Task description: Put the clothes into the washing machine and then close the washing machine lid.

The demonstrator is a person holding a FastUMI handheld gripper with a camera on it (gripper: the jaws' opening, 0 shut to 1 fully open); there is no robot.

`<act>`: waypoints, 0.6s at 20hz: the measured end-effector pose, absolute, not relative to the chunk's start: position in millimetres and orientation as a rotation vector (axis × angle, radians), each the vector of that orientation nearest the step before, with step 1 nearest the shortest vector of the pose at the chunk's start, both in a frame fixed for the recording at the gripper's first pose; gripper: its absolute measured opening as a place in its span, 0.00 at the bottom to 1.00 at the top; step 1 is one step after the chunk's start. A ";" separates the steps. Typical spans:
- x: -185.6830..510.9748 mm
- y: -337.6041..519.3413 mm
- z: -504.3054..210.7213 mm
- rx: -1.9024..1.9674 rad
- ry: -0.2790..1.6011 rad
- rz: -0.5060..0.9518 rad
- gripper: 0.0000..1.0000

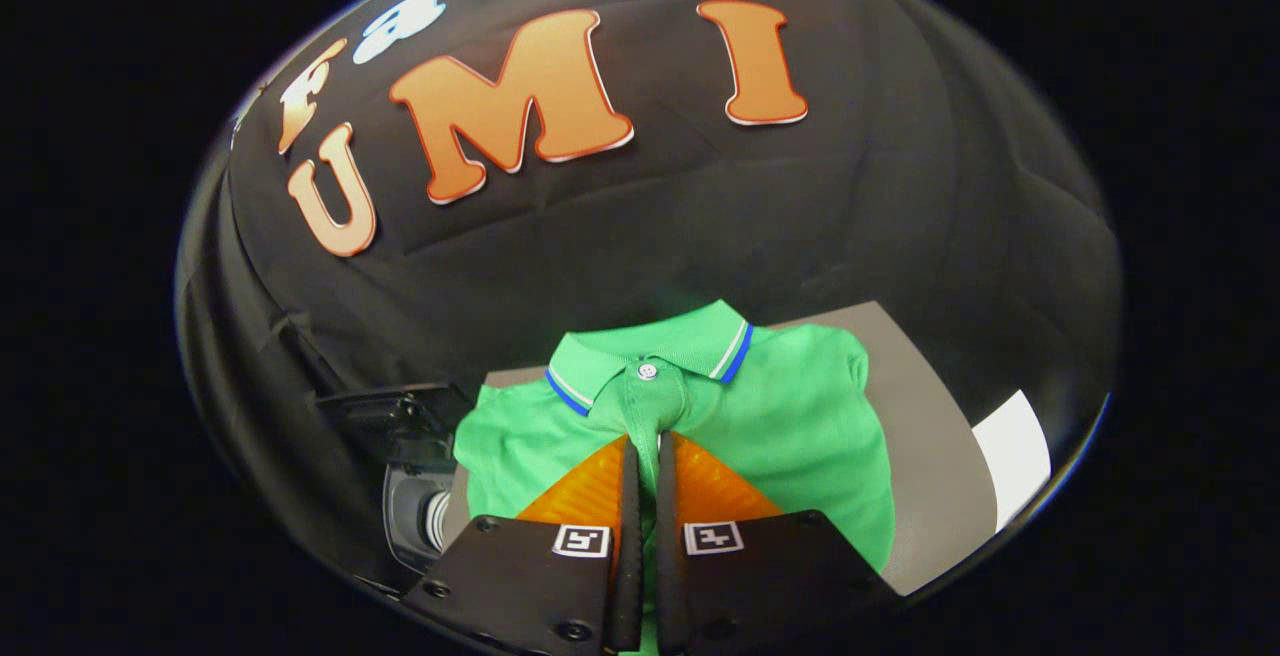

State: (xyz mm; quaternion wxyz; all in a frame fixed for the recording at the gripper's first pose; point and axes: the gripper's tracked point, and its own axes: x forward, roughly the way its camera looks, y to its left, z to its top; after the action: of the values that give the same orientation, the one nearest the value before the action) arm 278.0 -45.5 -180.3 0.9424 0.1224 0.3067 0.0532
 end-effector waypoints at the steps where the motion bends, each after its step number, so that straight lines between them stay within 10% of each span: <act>1: 279.9 -45.9 -172.7 0.263 0.586 0.112 0.14; 12: 263.8 -21.1 -87.2 0.333 0.336 0.204 0.14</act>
State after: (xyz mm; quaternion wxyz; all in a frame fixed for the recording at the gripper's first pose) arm 263.8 -21.1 -87.2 0.9670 0.1649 0.1661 0.1006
